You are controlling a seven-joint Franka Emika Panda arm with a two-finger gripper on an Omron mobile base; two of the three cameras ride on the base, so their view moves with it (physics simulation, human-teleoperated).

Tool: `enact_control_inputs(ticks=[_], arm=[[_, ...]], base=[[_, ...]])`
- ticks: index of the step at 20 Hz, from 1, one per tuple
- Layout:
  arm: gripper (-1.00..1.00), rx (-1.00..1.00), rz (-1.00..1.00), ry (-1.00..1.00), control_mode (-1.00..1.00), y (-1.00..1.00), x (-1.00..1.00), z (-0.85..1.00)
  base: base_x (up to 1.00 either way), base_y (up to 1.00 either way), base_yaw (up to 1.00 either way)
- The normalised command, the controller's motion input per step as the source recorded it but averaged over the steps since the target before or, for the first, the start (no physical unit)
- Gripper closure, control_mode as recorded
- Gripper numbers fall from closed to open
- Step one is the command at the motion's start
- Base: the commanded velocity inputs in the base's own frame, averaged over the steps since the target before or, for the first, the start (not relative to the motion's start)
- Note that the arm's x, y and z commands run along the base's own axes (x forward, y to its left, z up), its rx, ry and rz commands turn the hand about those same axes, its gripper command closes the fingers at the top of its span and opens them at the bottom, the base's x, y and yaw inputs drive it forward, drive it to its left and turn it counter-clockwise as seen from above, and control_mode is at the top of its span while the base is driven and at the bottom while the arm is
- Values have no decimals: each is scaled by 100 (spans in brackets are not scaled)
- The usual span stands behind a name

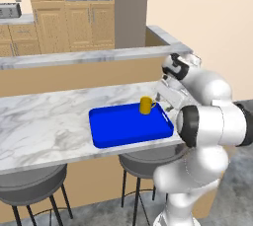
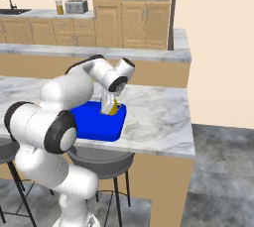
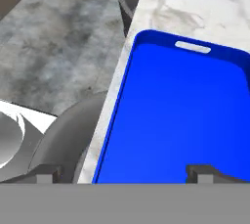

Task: There is a tray on the dining counter. Grab the cup, mug, and pitcher and place them on the tray. The pitcher may be placed next to the tray if it cannot fit the tray.

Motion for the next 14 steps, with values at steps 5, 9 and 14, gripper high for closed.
enact_control_inputs(ticks=[5, 9, 14], arm=[[-100, -40, 74, 0, -100, 58, -51, 56], [-100, -41, 79, 0, -100, 0, -9, 15], [-100, -7, 43, -19, -100, -15, -13, -12]], base=[[0, 0, 0], [0, 0, 0], [0, 0, 0]])
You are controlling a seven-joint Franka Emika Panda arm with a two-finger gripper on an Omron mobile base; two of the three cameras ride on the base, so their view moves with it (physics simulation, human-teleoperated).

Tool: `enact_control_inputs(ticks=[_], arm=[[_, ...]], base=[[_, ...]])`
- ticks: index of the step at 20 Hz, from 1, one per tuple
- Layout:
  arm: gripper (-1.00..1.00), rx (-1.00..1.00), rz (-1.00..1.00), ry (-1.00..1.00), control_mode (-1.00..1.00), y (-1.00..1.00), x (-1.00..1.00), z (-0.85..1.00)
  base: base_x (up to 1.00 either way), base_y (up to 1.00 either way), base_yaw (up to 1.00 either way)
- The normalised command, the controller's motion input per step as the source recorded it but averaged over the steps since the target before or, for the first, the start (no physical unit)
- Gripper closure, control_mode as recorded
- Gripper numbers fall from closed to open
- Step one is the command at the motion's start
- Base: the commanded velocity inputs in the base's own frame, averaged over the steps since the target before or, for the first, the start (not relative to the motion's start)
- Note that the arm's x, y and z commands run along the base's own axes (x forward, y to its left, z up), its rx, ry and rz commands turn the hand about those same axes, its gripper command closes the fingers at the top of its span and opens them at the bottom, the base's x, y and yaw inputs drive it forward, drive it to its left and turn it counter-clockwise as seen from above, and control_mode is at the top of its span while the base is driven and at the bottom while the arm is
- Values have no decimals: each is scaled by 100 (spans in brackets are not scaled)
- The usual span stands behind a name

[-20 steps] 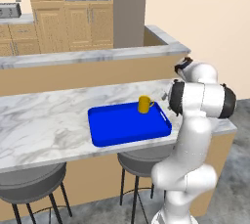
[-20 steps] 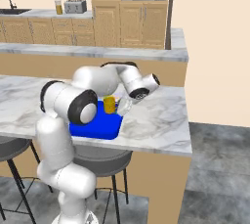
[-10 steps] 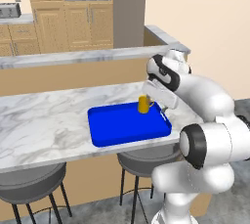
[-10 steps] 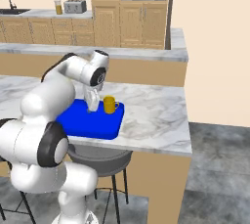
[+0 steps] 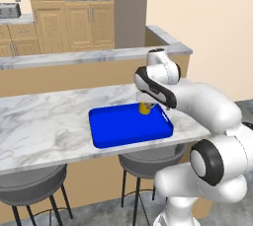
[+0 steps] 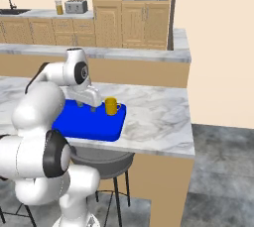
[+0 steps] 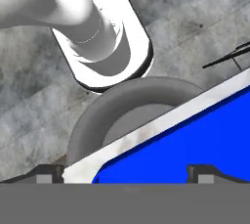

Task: There is a tray on the dining counter. Grab the cup, mug, and pitcher and place them on the tray. The pitcher may be placed next to the tray if it cannot fit the tray.

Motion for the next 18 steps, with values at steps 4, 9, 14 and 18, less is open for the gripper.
enact_control_inputs(ticks=[4, 9, 14, 18], arm=[[-100, 6, 22, -30, -100, -20, -11, 0], [-100, 1, 6, -1, -100, -3, -3, 0], [-100, 0, 0, 0, -100, 0, 0, 0], [-100, 0, 0, 0, -100, 9, -21, 0]], base=[[0, 0, 0], [0, 0, 0], [0, 0, 0], [0, 0, 0]])
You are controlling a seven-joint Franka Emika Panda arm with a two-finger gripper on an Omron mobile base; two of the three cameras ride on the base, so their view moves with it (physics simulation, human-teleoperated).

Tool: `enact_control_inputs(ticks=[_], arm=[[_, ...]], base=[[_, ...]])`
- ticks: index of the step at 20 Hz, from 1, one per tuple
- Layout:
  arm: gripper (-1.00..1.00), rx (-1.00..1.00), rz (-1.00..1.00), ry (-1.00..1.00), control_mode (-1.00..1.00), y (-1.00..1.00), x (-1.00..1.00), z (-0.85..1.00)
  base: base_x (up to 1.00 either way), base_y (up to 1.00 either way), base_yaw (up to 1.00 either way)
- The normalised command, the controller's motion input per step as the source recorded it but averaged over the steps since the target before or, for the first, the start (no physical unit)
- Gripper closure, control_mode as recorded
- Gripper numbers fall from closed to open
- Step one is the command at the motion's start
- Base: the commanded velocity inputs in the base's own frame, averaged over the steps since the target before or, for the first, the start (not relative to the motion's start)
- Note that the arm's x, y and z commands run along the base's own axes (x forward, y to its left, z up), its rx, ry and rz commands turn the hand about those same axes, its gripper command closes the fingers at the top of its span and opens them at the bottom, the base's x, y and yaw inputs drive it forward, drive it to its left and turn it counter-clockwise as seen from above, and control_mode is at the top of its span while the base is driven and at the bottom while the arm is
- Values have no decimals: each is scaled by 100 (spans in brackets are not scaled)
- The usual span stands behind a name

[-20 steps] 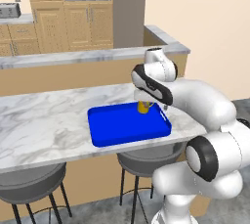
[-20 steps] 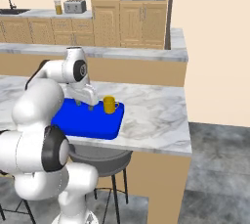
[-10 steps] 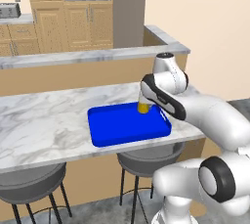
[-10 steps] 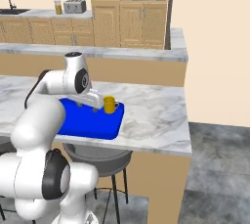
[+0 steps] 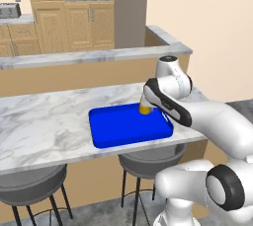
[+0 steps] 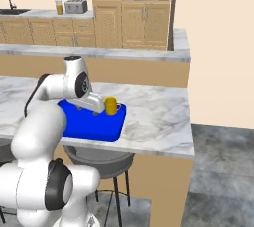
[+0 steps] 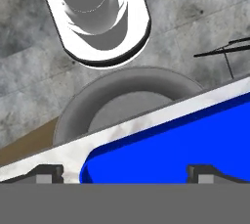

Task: There is a tray on the dining counter. Grab the cup, mug, and pitcher and place them on the tray. The pitcher may be placed next to the tray if it cannot fit the tray.

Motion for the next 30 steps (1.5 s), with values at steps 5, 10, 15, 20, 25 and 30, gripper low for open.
enact_control_inputs(ticks=[5, 10, 15, 20, 25, 30], arm=[[-100, 0, 0, 0, 100, 14, -22, 0], [-100, 0, 0, 0, 100, 0, 0, 0], [-100, 0, 0, 0, 100, 0, 0, 0], [-100, 0, 0, 0, 100, 0, 0, 0], [-100, 0, 0, 0, 100, 0, 0, 0], [-100, 0, 0, 0, 100, 0, 0, 0]], base=[[-43, 22, 0], [-38, 58, -2], [0, 98, -4], [-6, 100, -6], [-10, 100, -1], [-33, 100, 0]])
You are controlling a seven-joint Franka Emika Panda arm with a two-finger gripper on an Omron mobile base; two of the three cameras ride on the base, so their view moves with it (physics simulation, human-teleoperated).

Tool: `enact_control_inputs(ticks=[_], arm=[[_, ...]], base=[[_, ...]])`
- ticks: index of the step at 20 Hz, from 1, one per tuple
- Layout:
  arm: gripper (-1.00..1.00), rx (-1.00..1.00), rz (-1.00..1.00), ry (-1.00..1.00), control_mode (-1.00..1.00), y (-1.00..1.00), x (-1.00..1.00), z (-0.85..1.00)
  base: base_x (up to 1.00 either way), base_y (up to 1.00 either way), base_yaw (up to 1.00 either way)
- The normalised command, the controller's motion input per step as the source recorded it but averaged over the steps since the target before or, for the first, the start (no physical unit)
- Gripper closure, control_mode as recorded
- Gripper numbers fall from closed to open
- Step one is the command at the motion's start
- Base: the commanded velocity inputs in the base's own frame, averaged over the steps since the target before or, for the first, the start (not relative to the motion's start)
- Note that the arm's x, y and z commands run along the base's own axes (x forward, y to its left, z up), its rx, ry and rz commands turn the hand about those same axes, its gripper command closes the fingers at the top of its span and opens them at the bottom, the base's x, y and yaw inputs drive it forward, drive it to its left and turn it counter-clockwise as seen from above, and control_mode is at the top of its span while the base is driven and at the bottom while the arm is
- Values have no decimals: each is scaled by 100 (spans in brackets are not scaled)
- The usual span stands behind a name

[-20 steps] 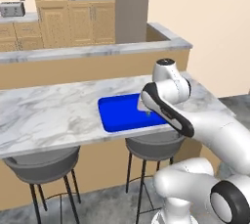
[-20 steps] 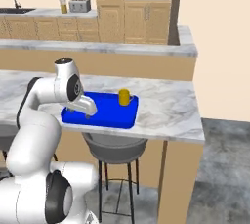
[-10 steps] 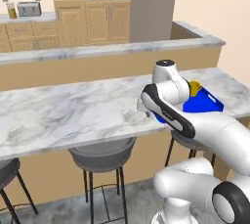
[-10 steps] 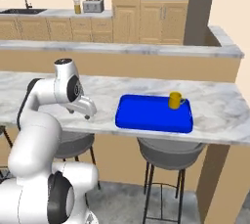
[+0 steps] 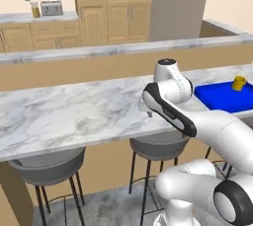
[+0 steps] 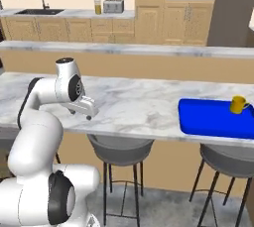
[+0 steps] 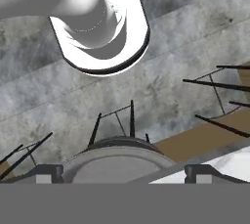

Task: There is a tray on the dining counter. Grab the cup, mug, and pitcher and place them on the tray. The pitcher may be placed next to the tray if it cannot fit the tray.

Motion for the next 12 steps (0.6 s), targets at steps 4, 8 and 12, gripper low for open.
enact_control_inputs(ticks=[4, 8, 12], arm=[[-100, 0, 0, 0, 100, 0, 0, 0], [-100, 0, 0, 0, 100, 0, 0, 0], [-100, 0, 0, 0, 100, 0, 0, 0]], base=[[-23, 100, 0], [-20, 100, -1], [-11, 100, -2]])
